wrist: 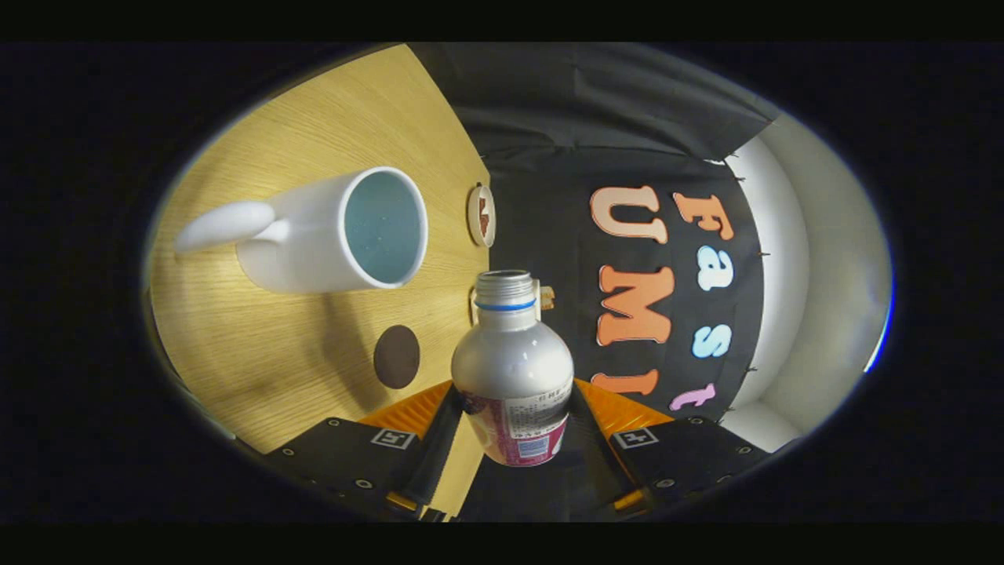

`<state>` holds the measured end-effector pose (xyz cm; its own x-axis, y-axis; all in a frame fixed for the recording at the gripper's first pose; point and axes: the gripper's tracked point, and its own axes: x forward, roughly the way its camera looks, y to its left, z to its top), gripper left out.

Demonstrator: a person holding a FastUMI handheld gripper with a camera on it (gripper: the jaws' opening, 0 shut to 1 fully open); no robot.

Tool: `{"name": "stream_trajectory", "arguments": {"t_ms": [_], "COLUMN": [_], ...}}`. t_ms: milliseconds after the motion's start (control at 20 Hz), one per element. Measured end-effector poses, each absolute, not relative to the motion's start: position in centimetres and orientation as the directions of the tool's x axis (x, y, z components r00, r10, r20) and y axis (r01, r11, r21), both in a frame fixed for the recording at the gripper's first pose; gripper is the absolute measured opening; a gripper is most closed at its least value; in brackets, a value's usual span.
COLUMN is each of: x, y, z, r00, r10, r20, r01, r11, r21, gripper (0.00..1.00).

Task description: Take the bottle from table, then pour the juice into the cup, finally place the bottle on the coaster

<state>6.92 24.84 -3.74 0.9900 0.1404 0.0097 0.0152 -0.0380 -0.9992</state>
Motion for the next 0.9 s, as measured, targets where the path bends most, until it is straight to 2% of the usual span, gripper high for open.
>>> {"name": "stream_trajectory", "arguments": {"t_ms": [600, 900], "x": [7.1, 7.3], "y": [26.3, 26.4], "z": [-3.4, -3.3], "r00": [0.984, 0.984], "r10": [0.179, 0.179], "r20": [0.017, 0.012], "r01": [0.055, 0.054], "r11": [-0.211, -0.232], "r21": [-0.976, -0.971], "gripper": [0.76, 0.76]}}
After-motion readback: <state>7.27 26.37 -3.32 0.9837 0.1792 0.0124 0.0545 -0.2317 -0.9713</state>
